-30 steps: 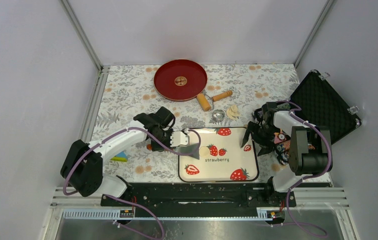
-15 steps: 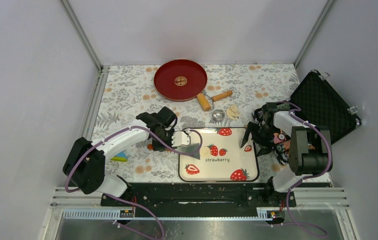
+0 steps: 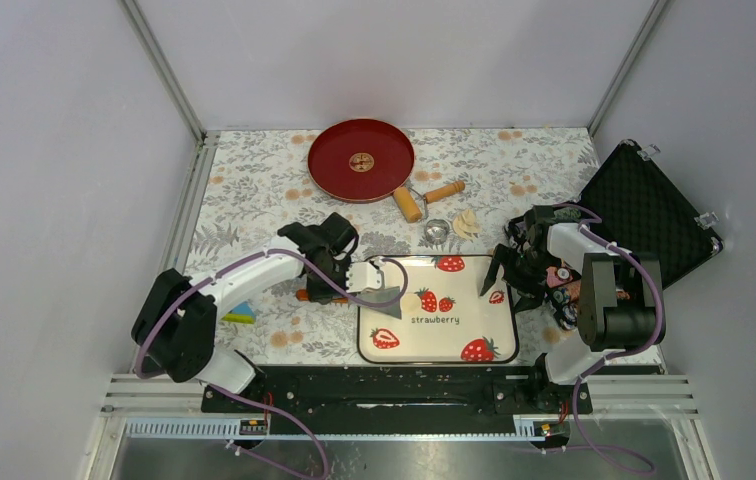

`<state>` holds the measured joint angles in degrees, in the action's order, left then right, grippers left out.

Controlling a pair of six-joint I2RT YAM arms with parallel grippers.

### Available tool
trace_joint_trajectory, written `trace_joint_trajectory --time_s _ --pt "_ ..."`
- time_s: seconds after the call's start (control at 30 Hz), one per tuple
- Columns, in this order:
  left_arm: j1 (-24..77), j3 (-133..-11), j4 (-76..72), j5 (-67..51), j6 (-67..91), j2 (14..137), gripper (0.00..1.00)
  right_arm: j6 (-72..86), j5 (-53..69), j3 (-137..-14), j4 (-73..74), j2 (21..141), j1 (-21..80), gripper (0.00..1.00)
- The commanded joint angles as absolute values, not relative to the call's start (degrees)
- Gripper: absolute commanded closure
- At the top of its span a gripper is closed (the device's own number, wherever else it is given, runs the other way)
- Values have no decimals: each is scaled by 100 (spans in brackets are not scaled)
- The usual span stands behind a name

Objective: Roll out the dumpling wrappers from the dough

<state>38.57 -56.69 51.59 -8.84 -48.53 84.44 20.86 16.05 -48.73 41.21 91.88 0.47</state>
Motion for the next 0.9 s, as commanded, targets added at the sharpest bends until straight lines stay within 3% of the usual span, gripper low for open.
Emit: trace_joint_trajectory --time_s 0.0,0.87 --pt "3967 -5951 5026 -989 -4760 8513 100 2127 1775 -4764 3960 9115 114 9" --pt "4052 -5958 4556 -1288 -4289 8423 100 2118 1881 -4786 3958 9114 224 9"
